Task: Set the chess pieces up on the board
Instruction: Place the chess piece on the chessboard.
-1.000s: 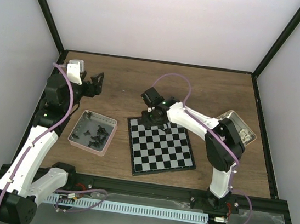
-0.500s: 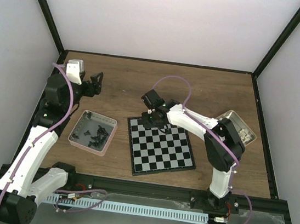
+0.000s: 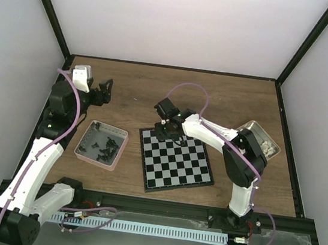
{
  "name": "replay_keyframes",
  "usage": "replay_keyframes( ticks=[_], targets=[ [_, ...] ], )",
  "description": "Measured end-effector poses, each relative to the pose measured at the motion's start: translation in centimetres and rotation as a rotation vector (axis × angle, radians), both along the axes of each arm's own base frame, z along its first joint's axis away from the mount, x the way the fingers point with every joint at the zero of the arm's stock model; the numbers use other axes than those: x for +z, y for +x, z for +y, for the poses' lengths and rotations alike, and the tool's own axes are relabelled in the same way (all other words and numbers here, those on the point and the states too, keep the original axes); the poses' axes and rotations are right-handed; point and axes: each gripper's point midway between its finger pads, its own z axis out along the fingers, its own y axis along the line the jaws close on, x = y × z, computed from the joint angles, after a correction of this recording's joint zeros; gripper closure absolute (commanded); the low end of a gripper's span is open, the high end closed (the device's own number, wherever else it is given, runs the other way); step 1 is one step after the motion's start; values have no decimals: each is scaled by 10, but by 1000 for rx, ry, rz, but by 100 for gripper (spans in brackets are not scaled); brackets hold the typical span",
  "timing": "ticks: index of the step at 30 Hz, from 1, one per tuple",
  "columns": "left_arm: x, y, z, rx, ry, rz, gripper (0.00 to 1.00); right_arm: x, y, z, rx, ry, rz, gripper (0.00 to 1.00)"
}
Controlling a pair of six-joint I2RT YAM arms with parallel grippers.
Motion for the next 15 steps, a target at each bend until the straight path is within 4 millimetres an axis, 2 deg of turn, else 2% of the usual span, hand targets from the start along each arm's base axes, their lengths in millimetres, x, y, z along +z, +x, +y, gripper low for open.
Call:
replay_keyframes(
  ticks=[9,15],
  targets=[
    [0,0,0,0,0,0,15,-7,0,-1,-3,-16,6,85],
    [0,0,0,1,-1,0,15,-6,6,-6,-23,-38,-21,88]
  ],
)
